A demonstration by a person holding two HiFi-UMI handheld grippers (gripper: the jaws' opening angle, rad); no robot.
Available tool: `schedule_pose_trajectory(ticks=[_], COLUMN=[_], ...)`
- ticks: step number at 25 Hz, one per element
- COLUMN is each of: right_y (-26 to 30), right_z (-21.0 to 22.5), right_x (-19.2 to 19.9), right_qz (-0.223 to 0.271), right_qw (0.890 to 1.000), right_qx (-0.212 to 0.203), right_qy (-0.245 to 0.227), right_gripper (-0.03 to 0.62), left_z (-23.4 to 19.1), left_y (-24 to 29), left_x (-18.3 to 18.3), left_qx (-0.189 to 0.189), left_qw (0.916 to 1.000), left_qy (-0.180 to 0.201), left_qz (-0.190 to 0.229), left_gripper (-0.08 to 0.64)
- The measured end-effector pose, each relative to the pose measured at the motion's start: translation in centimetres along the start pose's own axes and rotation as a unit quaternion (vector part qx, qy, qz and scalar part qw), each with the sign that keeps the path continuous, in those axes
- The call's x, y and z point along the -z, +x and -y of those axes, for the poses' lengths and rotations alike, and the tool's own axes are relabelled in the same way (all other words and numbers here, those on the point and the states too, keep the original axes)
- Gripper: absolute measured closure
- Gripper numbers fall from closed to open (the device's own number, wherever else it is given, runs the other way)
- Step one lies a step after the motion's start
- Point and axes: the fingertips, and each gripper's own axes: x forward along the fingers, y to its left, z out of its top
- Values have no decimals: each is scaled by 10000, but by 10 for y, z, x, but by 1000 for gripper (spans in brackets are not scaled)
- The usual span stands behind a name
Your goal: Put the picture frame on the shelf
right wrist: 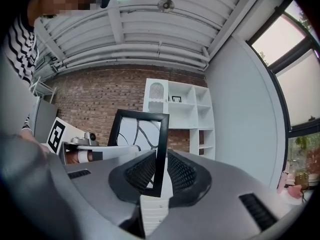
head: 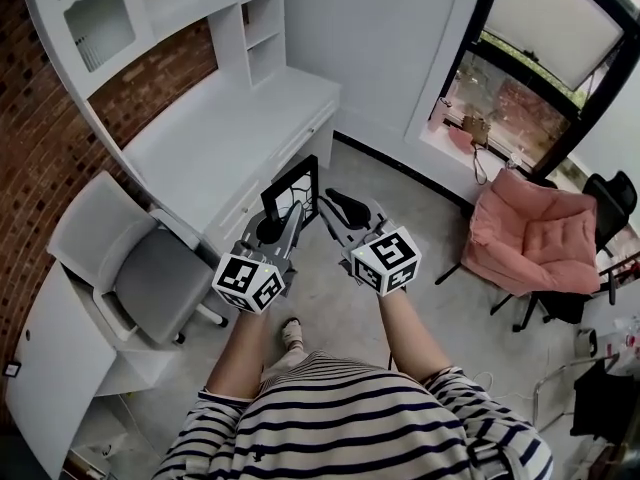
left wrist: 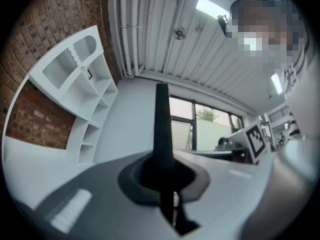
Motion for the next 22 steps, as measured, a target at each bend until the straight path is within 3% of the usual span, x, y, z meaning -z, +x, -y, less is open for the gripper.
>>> schedule_pose_trajectory(ticks=[11,22], right_y=[109,192], right_z=[38,40], right_x=[0,-6], right_qz=[-24,54], right_qw=[10000,9998], right_qx=[-5,-160], right_qy=[-9,-51], right_gripper=[546,546], left_z=[-101,-177], left_y=[41,45], left_x=[-12,-24], left_qx=[60,-9], left_qw=[9999,9999], left_qy=[29,93], left_qz=[92,143], left_gripper=[545,545])
